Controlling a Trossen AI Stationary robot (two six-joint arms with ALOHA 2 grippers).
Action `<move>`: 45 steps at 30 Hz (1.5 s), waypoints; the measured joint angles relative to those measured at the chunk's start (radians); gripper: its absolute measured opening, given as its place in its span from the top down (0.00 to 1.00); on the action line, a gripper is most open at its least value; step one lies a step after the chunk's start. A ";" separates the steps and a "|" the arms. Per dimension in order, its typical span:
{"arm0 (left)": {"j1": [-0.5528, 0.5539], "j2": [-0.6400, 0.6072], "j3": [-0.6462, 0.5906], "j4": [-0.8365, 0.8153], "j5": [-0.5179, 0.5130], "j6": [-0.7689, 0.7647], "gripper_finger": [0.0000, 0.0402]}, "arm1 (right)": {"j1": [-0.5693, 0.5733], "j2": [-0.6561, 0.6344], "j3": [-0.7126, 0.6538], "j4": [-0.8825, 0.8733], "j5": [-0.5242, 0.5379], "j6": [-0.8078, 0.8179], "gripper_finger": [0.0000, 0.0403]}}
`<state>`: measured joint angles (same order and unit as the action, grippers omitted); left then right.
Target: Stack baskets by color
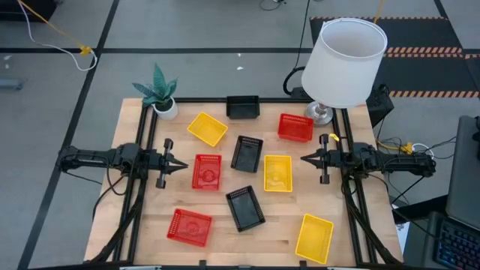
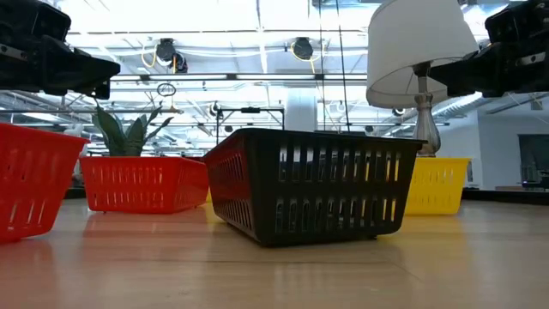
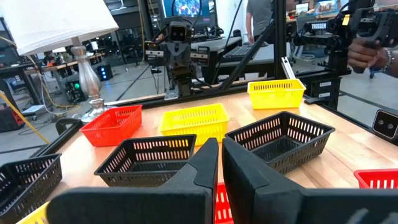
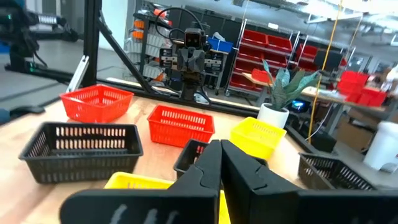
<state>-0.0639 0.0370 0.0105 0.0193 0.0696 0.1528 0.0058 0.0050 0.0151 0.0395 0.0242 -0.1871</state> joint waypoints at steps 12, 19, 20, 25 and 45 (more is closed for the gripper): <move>0.000 0.000 0.000 0.000 0.000 0.084 0.94 | 0.001 0.000 0.031 0.001 0.001 0.169 1.00; 0.000 0.000 0.000 0.027 0.000 0.081 0.94 | 0.001 0.000 0.088 0.000 0.004 0.176 1.00; 0.000 0.000 0.000 0.039 0.000 0.080 0.94 | 0.001 0.000 0.097 -0.005 0.005 0.176 1.00; 0.000 0.000 0.000 0.061 0.000 0.080 0.94 | 0.001 0.020 0.175 -0.042 0.034 0.175 1.00; 0.000 0.000 0.000 0.060 0.000 -0.005 0.94 | 0.001 0.464 0.742 -0.315 0.076 0.179 1.00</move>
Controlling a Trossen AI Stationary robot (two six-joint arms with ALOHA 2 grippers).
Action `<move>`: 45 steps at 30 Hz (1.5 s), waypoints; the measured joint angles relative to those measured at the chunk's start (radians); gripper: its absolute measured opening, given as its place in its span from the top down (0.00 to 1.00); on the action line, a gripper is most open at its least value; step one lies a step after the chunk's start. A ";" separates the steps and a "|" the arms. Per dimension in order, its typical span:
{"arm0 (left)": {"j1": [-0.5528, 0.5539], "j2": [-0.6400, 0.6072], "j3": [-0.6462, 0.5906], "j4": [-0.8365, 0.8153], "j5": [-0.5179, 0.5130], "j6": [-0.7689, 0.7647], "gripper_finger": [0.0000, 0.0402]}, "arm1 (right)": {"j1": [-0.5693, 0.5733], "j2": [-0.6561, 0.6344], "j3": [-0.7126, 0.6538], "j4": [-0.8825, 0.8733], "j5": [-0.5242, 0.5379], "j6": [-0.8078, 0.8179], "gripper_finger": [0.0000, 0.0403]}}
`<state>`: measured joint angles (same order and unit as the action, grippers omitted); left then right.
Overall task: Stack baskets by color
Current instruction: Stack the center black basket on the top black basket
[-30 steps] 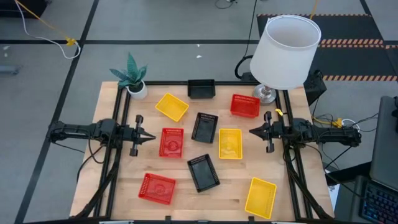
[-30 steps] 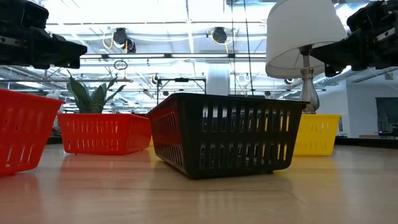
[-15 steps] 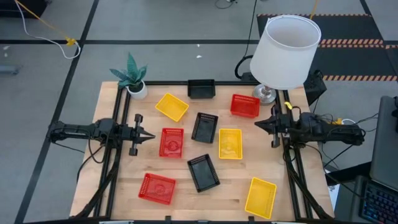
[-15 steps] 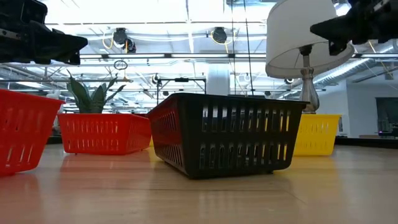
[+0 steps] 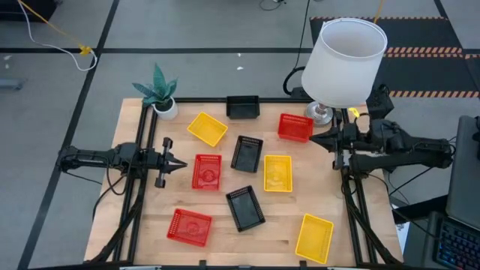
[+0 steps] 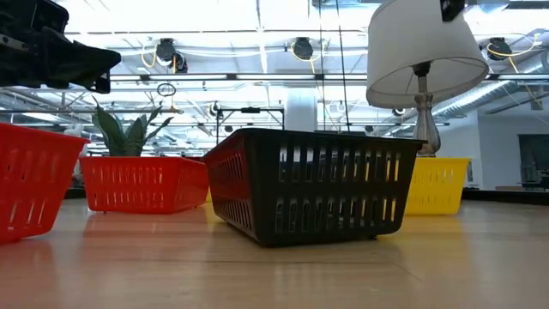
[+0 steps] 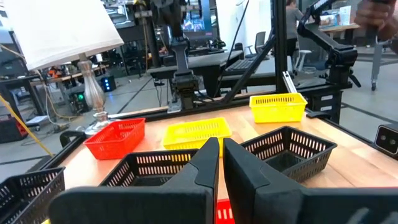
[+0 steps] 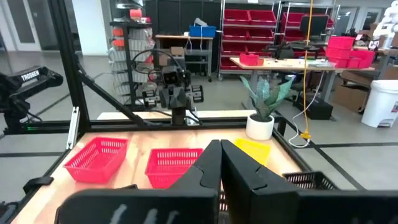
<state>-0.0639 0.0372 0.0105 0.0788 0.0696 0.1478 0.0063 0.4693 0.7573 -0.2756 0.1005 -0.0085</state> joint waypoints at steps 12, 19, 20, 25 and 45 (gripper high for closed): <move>0.000 0.000 0.000 0.000 0.000 0.000 0.94 | 0.000 0.240 0.376 -0.231 -0.001 -0.004 1.00; 0.000 0.000 0.000 0.000 0.000 0.000 0.94 | 0.000 0.348 0.564 -0.374 -0.001 0.029 1.00; 0.000 0.000 0.000 0.000 0.000 0.000 0.94 | 0.000 0.359 0.584 -0.386 -0.001 0.034 1.00; 0.000 0.000 0.000 0.000 0.000 0.002 0.94 | 0.000 0.409 0.663 -0.444 -0.001 0.050 1.00; 0.000 0.078 0.212 -0.044 -0.078 -0.145 0.94 | 0.000 0.417 0.638 -0.431 0.000 0.018 1.00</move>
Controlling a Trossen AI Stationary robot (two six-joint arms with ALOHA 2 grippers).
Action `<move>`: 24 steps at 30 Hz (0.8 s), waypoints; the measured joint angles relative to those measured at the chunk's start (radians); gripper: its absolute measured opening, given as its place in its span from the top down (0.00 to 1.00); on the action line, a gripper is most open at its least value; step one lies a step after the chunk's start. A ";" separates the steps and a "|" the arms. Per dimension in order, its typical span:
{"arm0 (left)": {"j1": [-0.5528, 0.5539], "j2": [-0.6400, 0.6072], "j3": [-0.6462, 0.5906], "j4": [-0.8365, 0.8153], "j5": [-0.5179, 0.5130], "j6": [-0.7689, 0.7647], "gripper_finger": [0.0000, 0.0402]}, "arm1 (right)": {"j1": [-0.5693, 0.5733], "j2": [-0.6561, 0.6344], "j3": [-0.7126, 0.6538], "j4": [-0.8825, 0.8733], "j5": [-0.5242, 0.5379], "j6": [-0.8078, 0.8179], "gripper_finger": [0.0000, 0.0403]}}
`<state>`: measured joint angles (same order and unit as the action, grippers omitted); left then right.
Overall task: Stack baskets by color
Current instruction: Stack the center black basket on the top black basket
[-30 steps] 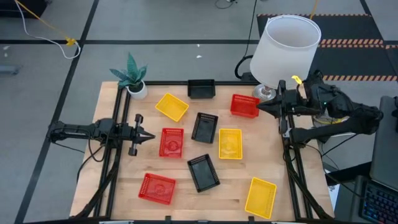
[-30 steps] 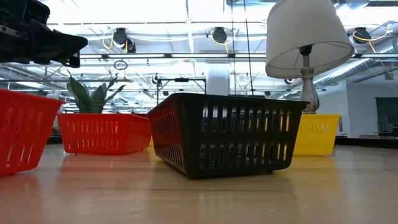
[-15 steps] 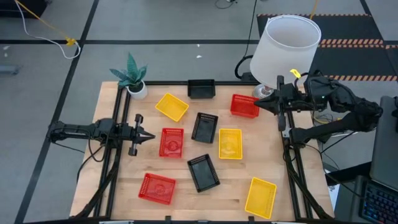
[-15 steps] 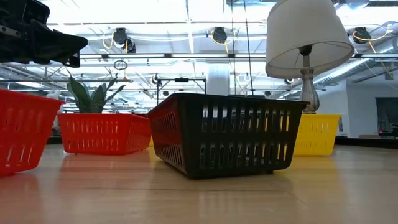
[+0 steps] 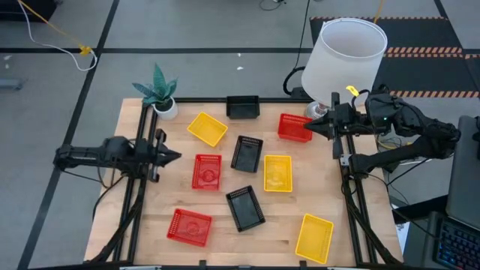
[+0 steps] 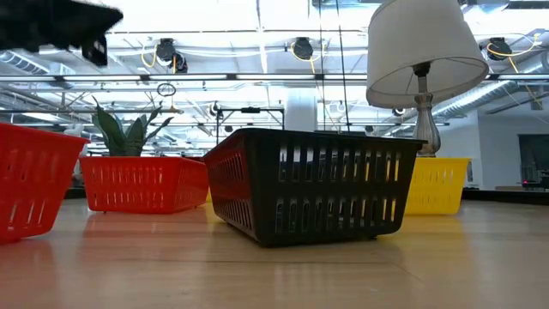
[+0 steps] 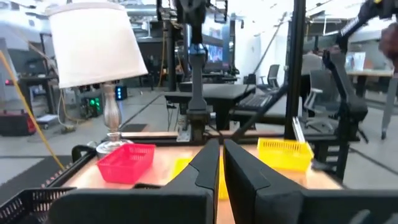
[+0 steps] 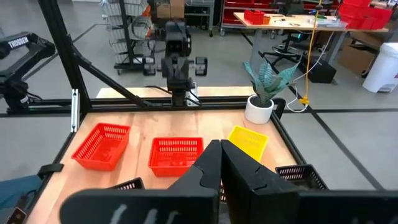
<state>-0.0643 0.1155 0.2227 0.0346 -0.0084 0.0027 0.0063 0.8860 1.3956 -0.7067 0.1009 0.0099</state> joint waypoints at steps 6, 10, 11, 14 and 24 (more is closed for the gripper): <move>0.000 0.148 0.299 -0.163 -0.001 -0.015 0.94 | 0.000 0.000 0.000 0.034 0.001 0.016 1.00; 0.000 0.258 0.507 -0.274 -0.002 0.026 0.94 | 0.000 -0.001 0.000 0.052 0.001 0.016 1.00; 0.000 0.288 0.560 -0.305 -0.002 0.029 0.94 | 0.000 -0.001 0.000 0.052 0.001 0.016 1.00; 0.000 0.377 0.717 -0.407 -0.002 0.029 0.94 | 0.000 -0.001 0.000 0.048 0.001 0.016 1.00; 0.000 0.669 1.120 -0.768 -0.014 0.008 0.94 | 0.000 -0.001 -0.001 0.042 0.002 0.007 1.00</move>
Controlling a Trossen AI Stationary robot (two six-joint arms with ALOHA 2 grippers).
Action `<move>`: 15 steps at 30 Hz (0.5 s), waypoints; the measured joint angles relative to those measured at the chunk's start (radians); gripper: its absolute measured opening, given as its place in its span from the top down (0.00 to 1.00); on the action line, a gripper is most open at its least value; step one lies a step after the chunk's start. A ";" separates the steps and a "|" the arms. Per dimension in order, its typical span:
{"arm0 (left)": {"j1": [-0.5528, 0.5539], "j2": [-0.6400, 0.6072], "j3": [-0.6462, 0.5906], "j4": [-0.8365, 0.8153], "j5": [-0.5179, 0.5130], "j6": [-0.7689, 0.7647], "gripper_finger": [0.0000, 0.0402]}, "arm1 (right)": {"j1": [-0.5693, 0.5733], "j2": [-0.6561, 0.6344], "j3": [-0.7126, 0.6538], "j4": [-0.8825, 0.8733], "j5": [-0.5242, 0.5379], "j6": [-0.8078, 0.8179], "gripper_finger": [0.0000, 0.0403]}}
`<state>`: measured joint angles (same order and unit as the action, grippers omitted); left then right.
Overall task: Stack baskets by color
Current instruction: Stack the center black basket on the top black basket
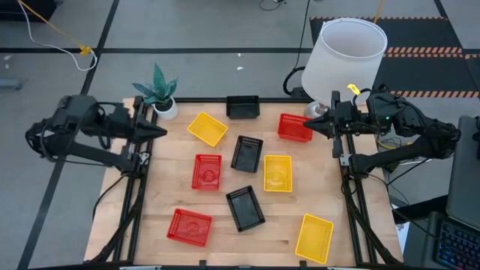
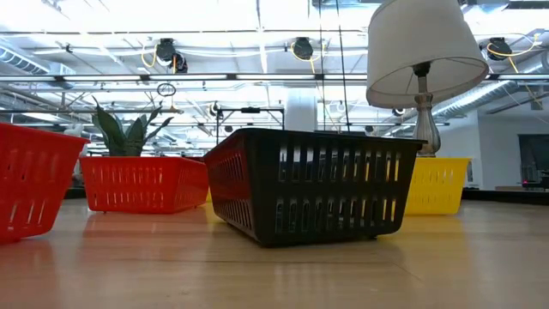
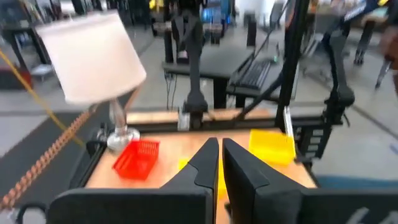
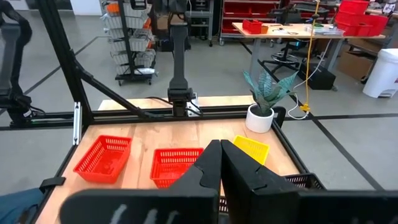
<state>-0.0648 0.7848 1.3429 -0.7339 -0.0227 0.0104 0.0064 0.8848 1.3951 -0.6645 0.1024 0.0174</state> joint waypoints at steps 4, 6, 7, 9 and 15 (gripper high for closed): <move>-0.008 0.077 0.030 -0.045 -0.040 -0.022 0.94 | 0.000 0.000 0.000 -0.003 0.000 0.009 1.00; -0.020 0.107 0.012 -0.048 -0.041 -0.018 0.94 | 0.000 0.000 0.000 -0.003 -0.001 0.025 1.00; -0.028 0.119 -0.003 -0.042 -0.040 -0.011 0.94 | 0.000 0.000 0.000 -0.003 -0.001 0.029 1.00; -0.053 0.139 -0.051 0.012 -0.040 0.014 0.94 | 0.000 0.000 0.000 -0.007 -0.001 0.031 1.00; -0.123 0.158 -0.218 0.234 -0.039 0.059 0.94 | 0.001 0.003 0.000 -0.007 -0.002 0.080 1.00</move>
<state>-0.1881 0.9428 1.1251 -0.5000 -0.0616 0.0690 0.0070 0.8879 1.3949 -0.6716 0.1005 0.0977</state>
